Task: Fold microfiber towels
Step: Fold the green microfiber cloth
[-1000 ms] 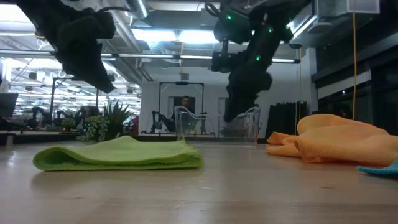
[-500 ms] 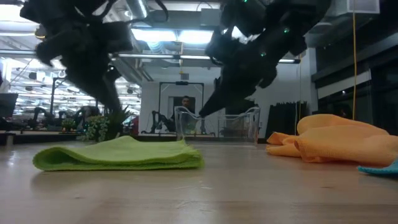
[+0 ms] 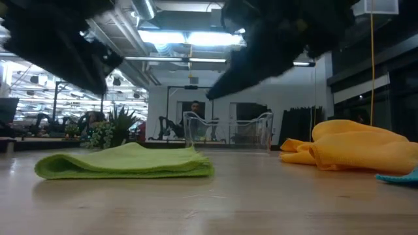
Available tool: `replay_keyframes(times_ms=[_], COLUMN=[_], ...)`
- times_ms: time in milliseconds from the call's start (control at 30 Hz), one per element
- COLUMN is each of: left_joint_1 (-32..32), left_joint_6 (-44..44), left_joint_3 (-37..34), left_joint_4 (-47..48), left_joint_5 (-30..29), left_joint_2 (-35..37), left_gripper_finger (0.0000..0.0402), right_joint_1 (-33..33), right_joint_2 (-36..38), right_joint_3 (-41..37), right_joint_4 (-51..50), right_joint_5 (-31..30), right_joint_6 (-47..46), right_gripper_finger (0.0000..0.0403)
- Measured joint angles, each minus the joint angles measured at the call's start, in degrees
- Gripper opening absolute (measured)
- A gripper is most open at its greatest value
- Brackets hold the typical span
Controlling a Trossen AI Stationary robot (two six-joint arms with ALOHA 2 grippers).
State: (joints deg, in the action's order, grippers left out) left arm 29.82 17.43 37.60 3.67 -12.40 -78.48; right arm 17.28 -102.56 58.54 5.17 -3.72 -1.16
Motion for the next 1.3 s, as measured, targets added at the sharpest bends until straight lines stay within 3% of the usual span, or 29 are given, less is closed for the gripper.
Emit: replay_keyframes(times_ms=[233, 533, 800, 1000, 1300], left_joint_1=[5.2, 5.1, 5.0, 5.2, 5.8], left_joint_6=[0.0, 0.0, 0.0, 0.0, -1.4], left_joint_3=[-0.1, -0.1, -0.1, 0.0, -0.1], left_joint_4=[-7.0, -6.2, -5.0, -8.5, -14.5], left_joint_5=[-4.8, -0.1, -1.7, -2.0, -2.5], left_joint_2=[-2.1, -5.2, -5.2, -6.2, -14.5], left_gripper_finger=[0.009, 0.0123, 0.0178, 0.0179, 0.0178], right_joint_1=[4.0, 4.3, 4.2, 4.2, 4.2], right_joint_2=[-5.8, -13.1, -13.2, -13.2, -13.2], right_joint_3=[7.9, 17.0, 18.5, 18.3, 16.1], right_joint_4=[-4.2, -13.7, -13.7, -14.2, -13.9], right_joint_5=[-1.4, -1.8, -1.8, -1.8, -0.7], right_joint_6=[0.1, -2.7, 4.2, 4.3, 1.6], right_gripper_finger=[0.0193, 0.0193, 0.0193, 0.0193, 0.0193])
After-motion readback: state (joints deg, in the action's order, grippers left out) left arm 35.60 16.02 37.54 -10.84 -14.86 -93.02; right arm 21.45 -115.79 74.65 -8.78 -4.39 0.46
